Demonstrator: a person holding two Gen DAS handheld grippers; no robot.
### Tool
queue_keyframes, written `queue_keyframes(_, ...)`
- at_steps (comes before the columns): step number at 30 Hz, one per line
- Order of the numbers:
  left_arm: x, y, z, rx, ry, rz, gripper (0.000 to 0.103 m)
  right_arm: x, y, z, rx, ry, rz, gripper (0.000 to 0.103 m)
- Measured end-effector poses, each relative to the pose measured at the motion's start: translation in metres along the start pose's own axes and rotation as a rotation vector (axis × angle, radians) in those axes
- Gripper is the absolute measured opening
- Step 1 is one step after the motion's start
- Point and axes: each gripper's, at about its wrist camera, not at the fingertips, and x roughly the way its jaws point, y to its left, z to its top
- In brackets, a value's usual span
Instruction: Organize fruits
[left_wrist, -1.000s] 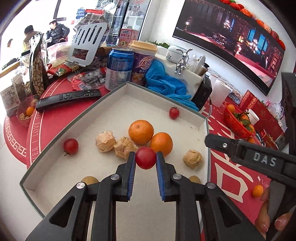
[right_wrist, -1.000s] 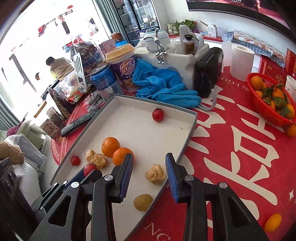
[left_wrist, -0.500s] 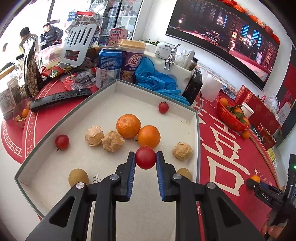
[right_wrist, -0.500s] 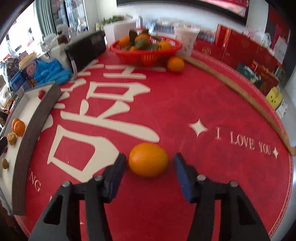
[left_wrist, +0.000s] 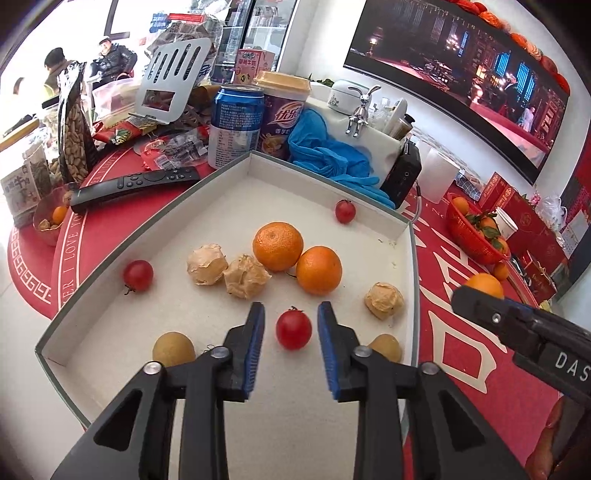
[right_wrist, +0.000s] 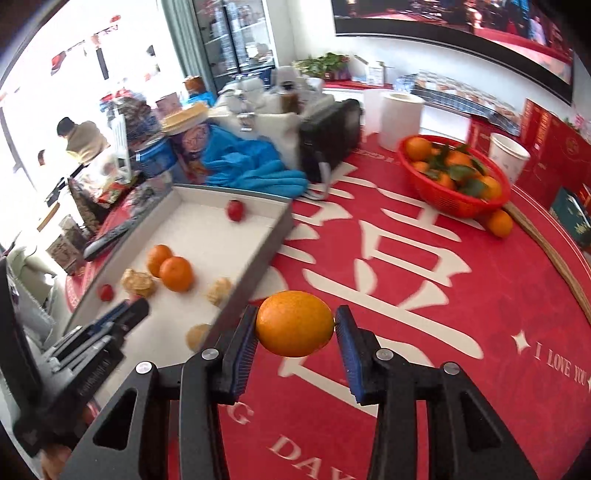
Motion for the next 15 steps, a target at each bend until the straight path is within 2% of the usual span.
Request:
queue_keyframes(1, 0.000, 0.002, 0.000, -0.010, 0.000, 0.010, 0.066, 0.005, 0.011, 0.004, -0.018, 0.009, 0.020, 0.043)
queue_keyframes(3, -0.001, 0.007, 0.000, -0.030, -0.006, 0.026, 0.080, 0.019, 0.028, 0.010, -0.050, 0.032, 0.049, 0.043)
queue_keyframes(7, -0.002, 0.008, 0.002, -0.016, -0.016, 0.087, 0.083, 0.041, 0.046, 0.016, -0.079, 0.093, 0.076, 0.043)
queue_keyframes(10, 0.000, 0.006, 0.003, -0.006, -0.007, 0.101, 0.088, 0.046, 0.054, 0.020, -0.107, 0.103, 0.060, 0.044)
queue_keyframes(11, 0.000, 0.006, 0.003, -0.003, -0.005, 0.099, 0.090, 0.045, 0.055, 0.021, -0.116, 0.106, 0.056, 0.048)
queue_keyframes(12, 0.000, 0.005, 0.003, 0.001, -0.004, 0.094, 0.092, 0.045, 0.057, 0.022, -0.125, 0.108, 0.050, 0.057)
queue_keyframes(13, 0.001, 0.004, 0.003, 0.009, 0.000, 0.094, 0.092, 0.043, 0.058, 0.024, -0.132, 0.103, 0.042, 0.081)
queue_keyframes(14, 0.001, 0.002, 0.003, 0.018, 0.003, 0.097, 0.092, 0.041, 0.058, 0.026, -0.139, 0.090, 0.028, 0.094)
queue_keyframes(15, 0.002, 0.001, 0.003, 0.027, 0.006, 0.104, 0.094, 0.039, 0.059, 0.028, -0.148, 0.074, 0.009, 0.095)
